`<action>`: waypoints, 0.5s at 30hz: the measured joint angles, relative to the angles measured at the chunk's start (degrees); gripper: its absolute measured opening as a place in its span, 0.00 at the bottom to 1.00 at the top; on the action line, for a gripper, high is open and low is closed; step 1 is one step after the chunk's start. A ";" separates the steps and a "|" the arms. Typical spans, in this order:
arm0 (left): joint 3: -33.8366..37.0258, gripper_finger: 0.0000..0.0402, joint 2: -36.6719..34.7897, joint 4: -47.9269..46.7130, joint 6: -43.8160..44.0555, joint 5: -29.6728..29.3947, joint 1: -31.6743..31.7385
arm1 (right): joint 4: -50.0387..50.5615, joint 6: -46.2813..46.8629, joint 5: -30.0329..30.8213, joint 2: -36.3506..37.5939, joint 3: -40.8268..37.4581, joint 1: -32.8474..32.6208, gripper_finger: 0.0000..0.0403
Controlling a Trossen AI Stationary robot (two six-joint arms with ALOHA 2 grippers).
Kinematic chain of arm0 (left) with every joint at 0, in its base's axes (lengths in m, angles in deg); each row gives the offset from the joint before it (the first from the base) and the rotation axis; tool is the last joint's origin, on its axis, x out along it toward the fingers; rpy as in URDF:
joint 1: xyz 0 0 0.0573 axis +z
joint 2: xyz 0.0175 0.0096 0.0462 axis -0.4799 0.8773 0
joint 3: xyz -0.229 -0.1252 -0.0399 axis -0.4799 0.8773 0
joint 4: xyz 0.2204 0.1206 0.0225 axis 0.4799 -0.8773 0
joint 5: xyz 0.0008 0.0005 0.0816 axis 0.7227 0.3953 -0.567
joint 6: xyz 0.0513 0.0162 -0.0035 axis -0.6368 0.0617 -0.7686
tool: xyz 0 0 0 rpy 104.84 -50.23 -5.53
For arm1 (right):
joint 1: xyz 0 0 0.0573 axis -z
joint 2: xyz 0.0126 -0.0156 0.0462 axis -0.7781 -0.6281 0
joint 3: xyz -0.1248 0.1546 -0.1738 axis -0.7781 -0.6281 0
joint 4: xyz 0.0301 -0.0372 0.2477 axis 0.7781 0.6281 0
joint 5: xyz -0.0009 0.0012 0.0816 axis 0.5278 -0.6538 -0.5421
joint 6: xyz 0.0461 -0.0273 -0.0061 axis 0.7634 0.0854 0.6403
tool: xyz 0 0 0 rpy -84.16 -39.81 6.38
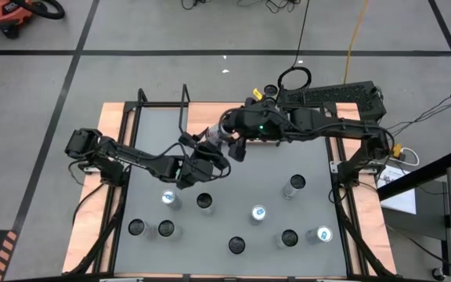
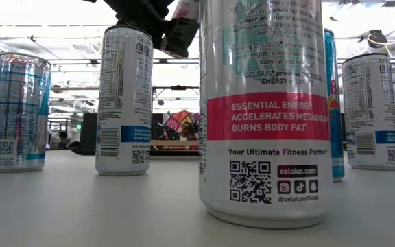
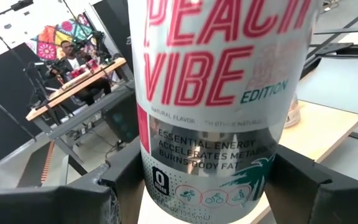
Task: Place canned beverage on shelf
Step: Put the top white pink soda can on the shelf
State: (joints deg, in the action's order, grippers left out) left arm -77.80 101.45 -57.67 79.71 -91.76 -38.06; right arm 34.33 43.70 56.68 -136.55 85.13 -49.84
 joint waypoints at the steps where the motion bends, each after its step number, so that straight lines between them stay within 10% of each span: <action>1: 0.00 0.63 0.00 -0.07 0.00 0.01 0.00 | 0.09 -0.01 0.01 0.00 0.00 0.06 0.67; 15: 0.00 0.63 0.00 -0.23 0.00 -0.07 -0.04 | 0.55 -1.18 0.18 -0.02 0.02 0.30 0.47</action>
State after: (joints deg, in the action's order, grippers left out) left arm -77.80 101.45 -57.89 79.71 -91.82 -38.11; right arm 34.88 42.52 56.86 -136.57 85.15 -49.55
